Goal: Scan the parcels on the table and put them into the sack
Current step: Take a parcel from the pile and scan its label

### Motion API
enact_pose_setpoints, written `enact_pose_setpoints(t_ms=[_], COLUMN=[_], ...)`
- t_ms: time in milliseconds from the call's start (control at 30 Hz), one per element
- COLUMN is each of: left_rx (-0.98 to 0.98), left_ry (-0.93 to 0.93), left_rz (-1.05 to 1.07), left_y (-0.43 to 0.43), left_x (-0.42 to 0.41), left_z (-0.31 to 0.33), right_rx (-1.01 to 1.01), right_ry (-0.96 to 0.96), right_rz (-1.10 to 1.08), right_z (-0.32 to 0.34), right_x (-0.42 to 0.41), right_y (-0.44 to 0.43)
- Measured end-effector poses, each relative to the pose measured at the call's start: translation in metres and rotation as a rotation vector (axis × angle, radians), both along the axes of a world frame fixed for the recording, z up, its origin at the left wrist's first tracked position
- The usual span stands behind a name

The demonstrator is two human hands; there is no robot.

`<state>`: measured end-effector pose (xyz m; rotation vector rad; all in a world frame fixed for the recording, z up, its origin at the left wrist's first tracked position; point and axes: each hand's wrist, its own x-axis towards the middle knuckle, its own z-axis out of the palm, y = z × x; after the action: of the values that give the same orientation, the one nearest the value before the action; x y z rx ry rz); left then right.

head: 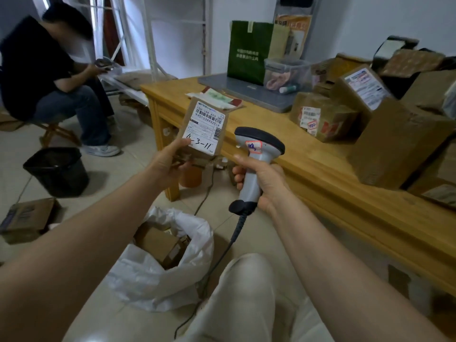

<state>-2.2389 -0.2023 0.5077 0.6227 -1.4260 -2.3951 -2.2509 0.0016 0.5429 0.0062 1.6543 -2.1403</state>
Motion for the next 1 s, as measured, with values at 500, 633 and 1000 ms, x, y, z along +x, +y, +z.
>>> enact_pose_setpoints(t_ms=[500, 633, 1000], left_rx=[-0.531, -0.859, -1.390], left_ry=[-0.853, -0.990, -1.474], left_rz=[0.146, -0.004, -0.326], left_y=[-0.121, -0.136, -0.180], left_x=[0.025, 0.011, -0.010], left_z=[-0.224, -0.276, -0.342], right_rx=[0.297, 0.348, 0.432], right_ry=[-0.319, -0.370, -0.423], right_rz=[0.207, 0.267, 0.316], right_z=[-0.151, -0.185, -0.227], right_x=[-0.041, -0.056, -0.089], right_y=[-0.126, -0.149, -0.166])
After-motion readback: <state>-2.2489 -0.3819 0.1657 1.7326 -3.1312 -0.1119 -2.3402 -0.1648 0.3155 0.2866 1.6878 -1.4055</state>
